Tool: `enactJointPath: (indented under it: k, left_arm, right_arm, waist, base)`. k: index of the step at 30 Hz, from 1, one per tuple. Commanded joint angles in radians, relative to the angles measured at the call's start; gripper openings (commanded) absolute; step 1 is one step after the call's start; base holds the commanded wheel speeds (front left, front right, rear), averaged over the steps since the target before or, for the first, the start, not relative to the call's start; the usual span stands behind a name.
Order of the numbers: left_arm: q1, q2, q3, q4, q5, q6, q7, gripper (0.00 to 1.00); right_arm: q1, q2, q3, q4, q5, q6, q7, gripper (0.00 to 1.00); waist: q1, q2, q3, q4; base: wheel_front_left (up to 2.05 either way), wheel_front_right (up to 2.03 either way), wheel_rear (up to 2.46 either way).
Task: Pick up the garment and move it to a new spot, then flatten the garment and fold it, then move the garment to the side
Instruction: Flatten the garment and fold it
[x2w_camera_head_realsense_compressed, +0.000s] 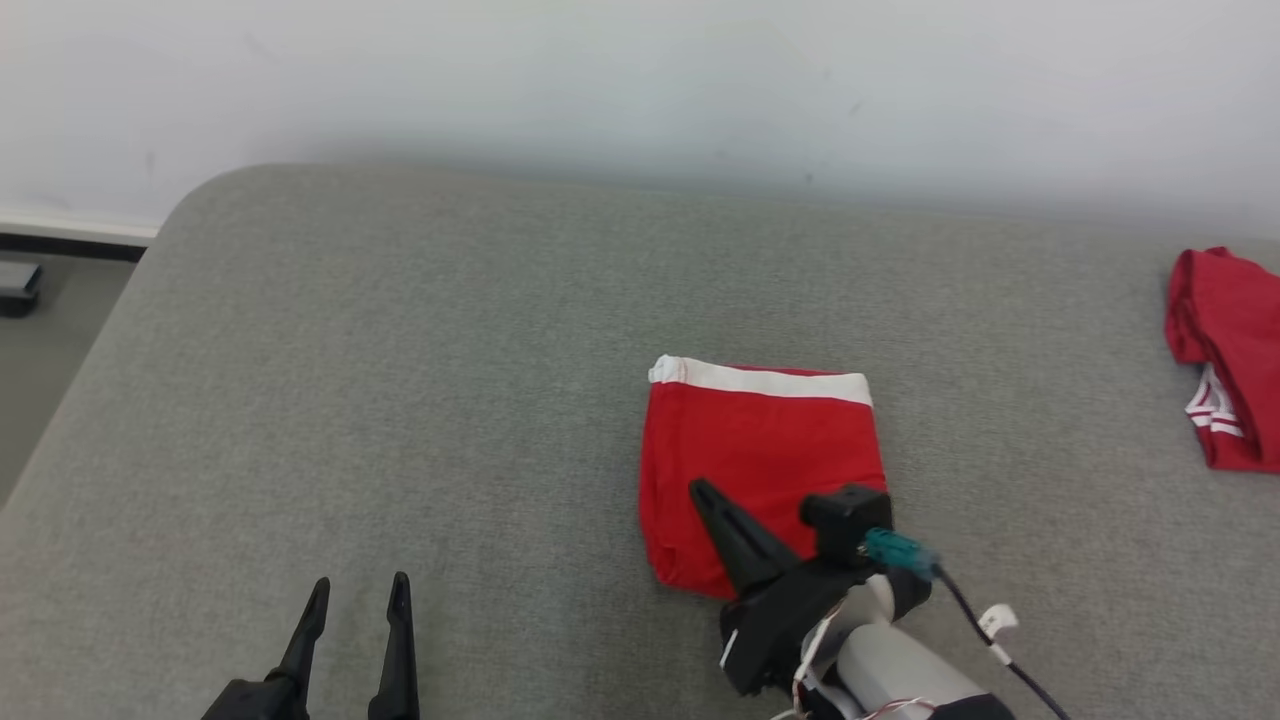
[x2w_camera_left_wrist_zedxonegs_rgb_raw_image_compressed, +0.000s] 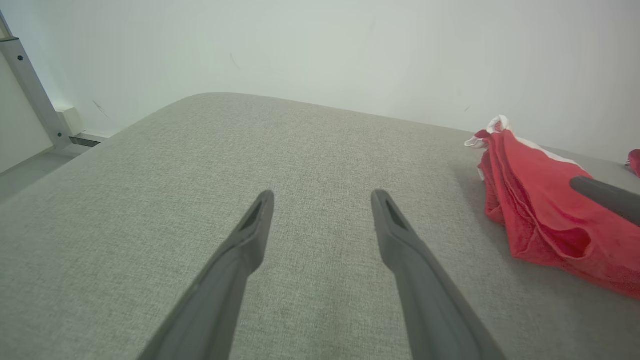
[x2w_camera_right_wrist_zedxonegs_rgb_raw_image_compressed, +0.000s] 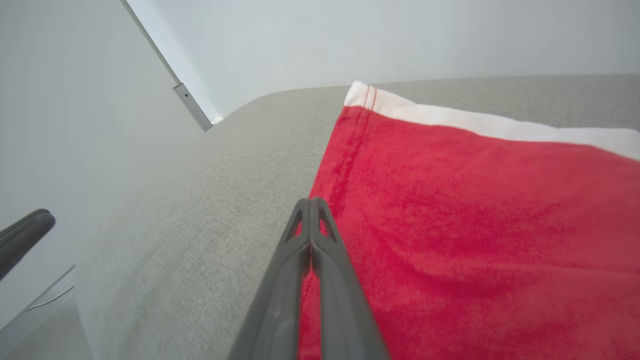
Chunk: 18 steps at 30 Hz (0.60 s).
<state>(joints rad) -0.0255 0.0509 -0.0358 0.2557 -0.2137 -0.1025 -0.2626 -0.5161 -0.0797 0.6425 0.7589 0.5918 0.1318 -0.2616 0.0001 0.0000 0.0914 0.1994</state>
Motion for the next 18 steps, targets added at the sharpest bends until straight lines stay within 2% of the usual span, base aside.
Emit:
enactJointPath:
  k: [1,9,13,18]
  left_arm:
    - [0.009,-0.001,0.003,-0.003,0.010,0.003,-0.003,1.00]
    - [0.026,-0.001,0.034,-0.020,0.019,0.007,-0.003,1.00]
    - [0.036,-0.001,0.051,-0.030,0.026,0.009,-0.003,1.00]
    - [0.048,-0.001,0.076,-0.039,0.039,0.006,-0.003,1.00]
  right_arm:
    - [0.021,-0.015,-0.024,-0.028,-0.022,-0.003,-0.004,0.00]
    - [0.124,-0.071,-0.265,-0.258,-0.155,-0.003,-0.004,0.00]
    - [0.201,-0.072,-0.388,-0.352,-0.211,-0.003,-0.004,0.00]
    - [0.302,-0.071,-0.483,-0.440,-0.264,-0.003,-0.003,0.00]
  waist:
    - [-0.0001,0.0000,-0.010,-0.025]
    - [-0.0001,0.0000,-0.026,-0.110]
    - [-0.0001,0.0000,-0.033,-0.152]
    - [-0.0001,0.0000,-0.046,-0.189]
  base:
    - [0.00,0.00,0.00]
    - [0.00,0.00,0.00]
    - [0.00,0.00,0.00]
    - [0.00,0.00,0.00]
